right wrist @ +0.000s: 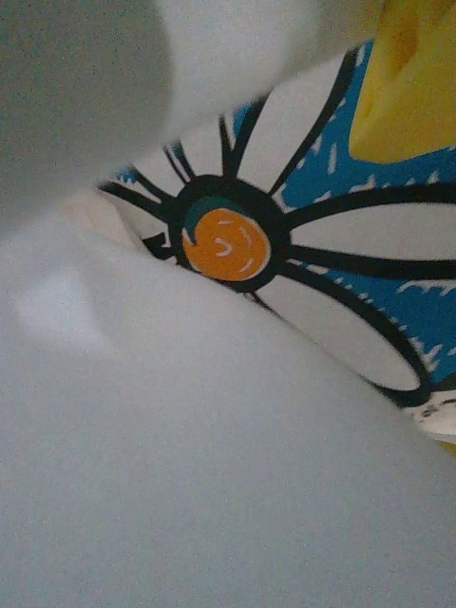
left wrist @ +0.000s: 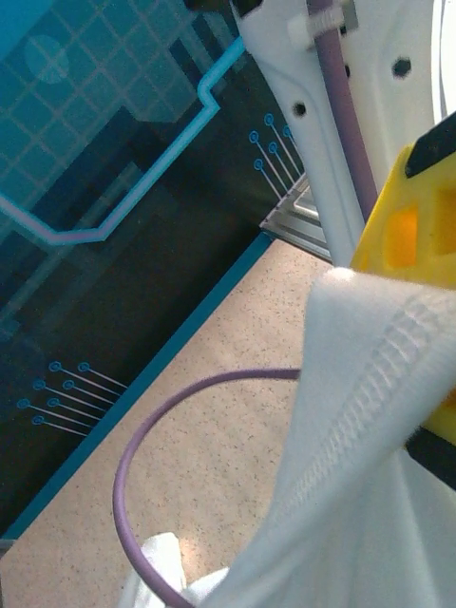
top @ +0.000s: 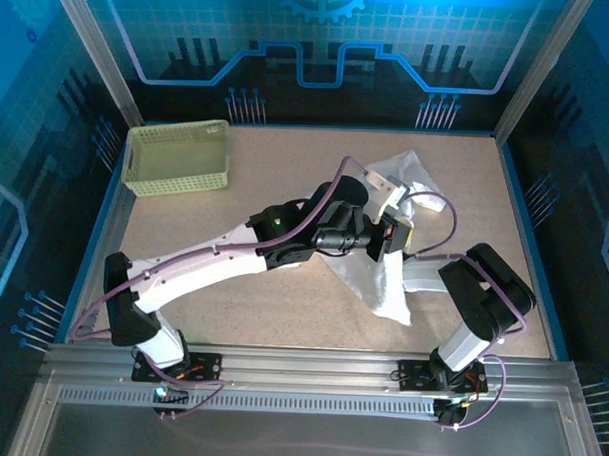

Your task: Fold the inside-out t-shirt

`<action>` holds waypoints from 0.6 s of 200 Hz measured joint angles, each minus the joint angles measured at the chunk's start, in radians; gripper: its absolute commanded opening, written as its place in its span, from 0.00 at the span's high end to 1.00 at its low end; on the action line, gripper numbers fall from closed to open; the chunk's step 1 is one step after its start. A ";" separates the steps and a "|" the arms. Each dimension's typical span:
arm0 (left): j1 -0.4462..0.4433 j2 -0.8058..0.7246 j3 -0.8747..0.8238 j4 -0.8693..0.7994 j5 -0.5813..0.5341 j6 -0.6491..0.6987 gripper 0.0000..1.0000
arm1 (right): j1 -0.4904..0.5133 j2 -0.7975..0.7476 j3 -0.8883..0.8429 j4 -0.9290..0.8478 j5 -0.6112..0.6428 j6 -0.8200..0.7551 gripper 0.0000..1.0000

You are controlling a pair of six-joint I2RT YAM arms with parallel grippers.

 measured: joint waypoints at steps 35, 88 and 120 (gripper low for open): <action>-0.008 0.023 0.013 0.003 0.008 -0.010 0.96 | -0.040 0.089 0.107 -0.038 -0.061 0.018 0.23; -0.003 0.030 0.024 0.013 -0.017 -0.025 0.96 | -0.046 0.200 0.332 -0.274 -0.104 0.087 0.16; 0.013 0.014 0.024 0.006 -0.089 -0.021 0.96 | -0.044 0.282 0.491 -0.501 -0.089 0.165 0.16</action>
